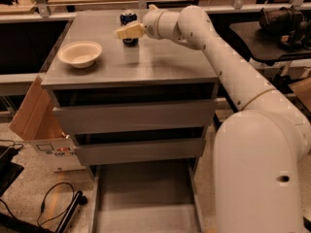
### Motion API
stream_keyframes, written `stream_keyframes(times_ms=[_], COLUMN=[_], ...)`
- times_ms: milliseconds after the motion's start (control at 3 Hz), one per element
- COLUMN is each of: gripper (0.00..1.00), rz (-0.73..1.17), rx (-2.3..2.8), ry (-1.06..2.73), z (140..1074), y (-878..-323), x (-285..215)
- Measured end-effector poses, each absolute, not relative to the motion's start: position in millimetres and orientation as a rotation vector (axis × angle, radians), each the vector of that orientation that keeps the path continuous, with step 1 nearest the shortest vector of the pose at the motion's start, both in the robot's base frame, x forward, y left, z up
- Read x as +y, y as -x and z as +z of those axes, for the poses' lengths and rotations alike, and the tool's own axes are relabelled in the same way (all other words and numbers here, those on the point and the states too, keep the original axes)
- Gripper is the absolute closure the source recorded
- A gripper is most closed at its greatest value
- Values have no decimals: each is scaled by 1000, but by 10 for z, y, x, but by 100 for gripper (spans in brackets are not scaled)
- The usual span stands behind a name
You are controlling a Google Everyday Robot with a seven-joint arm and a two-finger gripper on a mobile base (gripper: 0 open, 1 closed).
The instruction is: Place pepsi can into bottom drawer
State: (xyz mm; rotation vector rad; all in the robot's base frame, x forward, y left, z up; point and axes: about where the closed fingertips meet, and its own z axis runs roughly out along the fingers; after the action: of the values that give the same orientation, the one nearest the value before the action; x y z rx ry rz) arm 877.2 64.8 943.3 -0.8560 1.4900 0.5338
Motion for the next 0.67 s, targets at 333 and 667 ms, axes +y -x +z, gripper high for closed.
stream_keyframes(times_ms=[333, 667], gripper=[0, 0], rz=[521, 508], rx=[1499, 1515], ry=[827, 788], z=[9364, 9330], y=[-9069, -9230], x=[798, 823])
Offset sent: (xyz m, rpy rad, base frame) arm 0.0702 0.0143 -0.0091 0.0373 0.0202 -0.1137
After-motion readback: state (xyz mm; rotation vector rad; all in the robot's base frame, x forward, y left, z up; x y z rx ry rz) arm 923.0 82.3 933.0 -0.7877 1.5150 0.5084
